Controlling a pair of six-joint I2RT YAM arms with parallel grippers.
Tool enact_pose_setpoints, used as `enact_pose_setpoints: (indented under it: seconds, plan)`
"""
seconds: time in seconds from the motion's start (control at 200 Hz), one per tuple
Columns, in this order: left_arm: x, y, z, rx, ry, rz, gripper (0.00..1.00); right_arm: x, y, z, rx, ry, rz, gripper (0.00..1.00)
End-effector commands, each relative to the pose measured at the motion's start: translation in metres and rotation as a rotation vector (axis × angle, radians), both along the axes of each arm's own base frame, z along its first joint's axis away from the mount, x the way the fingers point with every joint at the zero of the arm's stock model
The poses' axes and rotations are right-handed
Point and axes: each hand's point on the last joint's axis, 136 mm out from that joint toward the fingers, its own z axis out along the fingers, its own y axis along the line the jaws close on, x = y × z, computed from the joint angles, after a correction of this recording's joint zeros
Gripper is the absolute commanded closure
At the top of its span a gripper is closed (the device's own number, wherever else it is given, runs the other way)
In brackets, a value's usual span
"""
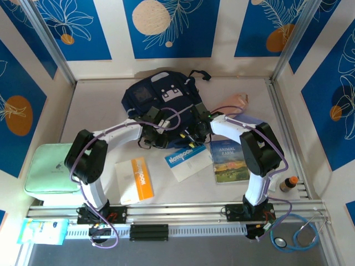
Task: Pack the student bag
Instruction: Unzip the student bag at the top-center of the table.
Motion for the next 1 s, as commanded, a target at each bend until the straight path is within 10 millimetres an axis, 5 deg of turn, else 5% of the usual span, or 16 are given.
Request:
enact_pose_setpoints:
  seconds: [0.0, 0.3, 0.645, 0.99]
  plan:
    - [-0.004, 0.027, 0.012, 0.076, -0.009, -0.006, 1.00, 0.004, -0.012, -0.009, -0.077, -0.009, -0.008, 0.52]
    - [0.013, 0.084, -0.006, 0.310, -0.018, 0.094, 1.00, 0.003, -0.018, -0.007, -0.114, -0.024, -0.005, 0.53]
    - [0.062, 0.130, -0.020, 0.357, -0.017, 0.205, 1.00, 0.001, -0.026, -0.006, -0.158, -0.051, 0.011, 0.55]
    - [0.116, 0.172, -0.007, 0.334, -0.078, 0.354, 0.98, 0.010, 0.008, 0.008, -0.049, -0.122, 0.115, 0.57]
